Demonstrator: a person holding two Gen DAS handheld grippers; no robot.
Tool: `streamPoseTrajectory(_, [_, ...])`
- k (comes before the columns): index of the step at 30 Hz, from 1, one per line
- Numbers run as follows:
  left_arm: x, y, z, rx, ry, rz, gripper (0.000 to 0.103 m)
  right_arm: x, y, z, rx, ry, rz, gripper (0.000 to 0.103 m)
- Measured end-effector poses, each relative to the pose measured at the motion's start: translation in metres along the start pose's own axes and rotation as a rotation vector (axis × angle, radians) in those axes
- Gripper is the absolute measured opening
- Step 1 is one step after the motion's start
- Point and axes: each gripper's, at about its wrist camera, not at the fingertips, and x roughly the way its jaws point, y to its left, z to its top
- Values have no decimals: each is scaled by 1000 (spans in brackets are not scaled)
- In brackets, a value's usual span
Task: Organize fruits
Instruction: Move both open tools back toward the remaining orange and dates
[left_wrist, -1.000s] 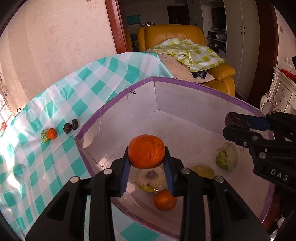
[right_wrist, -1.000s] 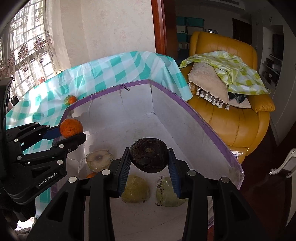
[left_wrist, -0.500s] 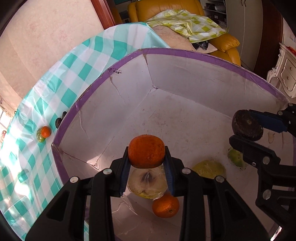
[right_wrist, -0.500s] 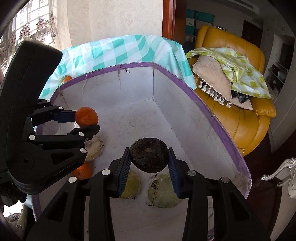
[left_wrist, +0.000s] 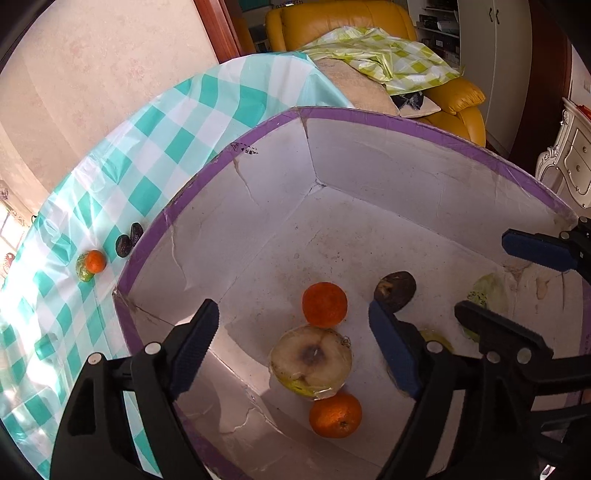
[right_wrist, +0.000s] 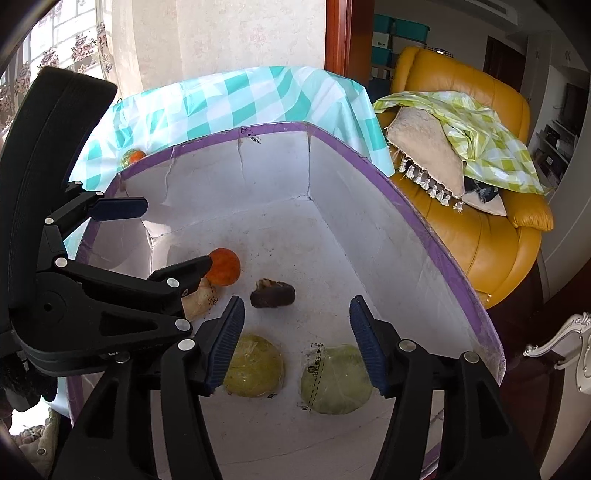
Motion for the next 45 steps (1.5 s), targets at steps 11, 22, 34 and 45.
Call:
streamPoseTrajectory(11, [-7, 17, -11, -46, -20, -13, 88, -3, 5, -1, 1, -5, -4, 67])
streamPoseTrajectory(22, [-54, 76, -34, -150, -122, 22, 98, -44, 51, 13, -51, -121, -10, 85])
streamPoseTrajectory(34, [-42, 194, -126, -371, -103, 153, 101, -58, 165, 28, -169, -284, 136, 87])
streamPoseTrajectory(45, [36, 334, -212, -763, 25, 321, 101, 73, 288, 44, -208, -237, 119, 87])
